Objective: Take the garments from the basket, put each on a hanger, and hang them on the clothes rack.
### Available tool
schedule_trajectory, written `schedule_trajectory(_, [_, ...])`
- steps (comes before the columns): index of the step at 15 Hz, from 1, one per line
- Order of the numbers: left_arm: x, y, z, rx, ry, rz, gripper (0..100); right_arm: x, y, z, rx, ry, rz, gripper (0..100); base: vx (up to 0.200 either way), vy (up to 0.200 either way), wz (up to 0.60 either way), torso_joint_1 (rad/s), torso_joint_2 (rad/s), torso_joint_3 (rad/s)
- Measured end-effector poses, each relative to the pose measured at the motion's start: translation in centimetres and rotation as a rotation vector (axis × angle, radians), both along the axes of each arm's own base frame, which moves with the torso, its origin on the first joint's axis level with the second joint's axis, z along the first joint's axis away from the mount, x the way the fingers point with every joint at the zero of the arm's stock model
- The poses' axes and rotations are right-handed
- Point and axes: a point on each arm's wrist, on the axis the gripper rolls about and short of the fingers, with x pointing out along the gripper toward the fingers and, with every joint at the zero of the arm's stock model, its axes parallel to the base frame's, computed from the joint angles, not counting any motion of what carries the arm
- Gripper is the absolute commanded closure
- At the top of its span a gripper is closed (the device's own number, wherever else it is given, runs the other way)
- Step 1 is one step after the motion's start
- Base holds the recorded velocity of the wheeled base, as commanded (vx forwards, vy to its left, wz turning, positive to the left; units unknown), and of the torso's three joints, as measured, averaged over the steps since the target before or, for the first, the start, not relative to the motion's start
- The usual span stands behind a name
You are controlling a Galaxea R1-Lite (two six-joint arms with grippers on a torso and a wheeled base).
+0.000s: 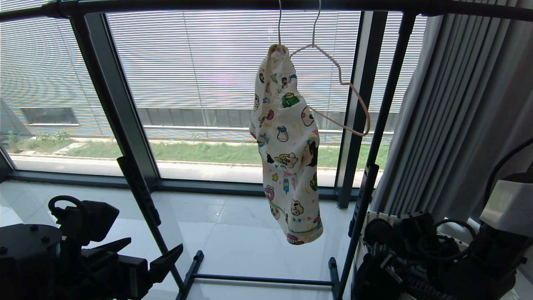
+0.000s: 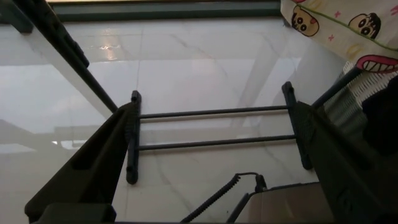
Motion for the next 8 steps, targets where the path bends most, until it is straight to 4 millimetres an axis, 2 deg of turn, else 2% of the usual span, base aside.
schedule_trajectory(4, [0.1, 0.2, 0.0, 0.047, -0.017, 0.086, 0, -0.6, 0.0, 1.8, 0.013, -0.028, 0.010, 100, 0.000, 0.000, 0.00, 0.000, 0.00, 0.000])
schedule_trajectory(8, [0.0, 0.1, -0.1, 0.070, -0.025, 0.118, 0, -1.7, -0.3, 4.5, 0.024, -0.048, 0.018, 100, -0.200, 0.000, 0.00, 0.004, 0.00, -0.004])
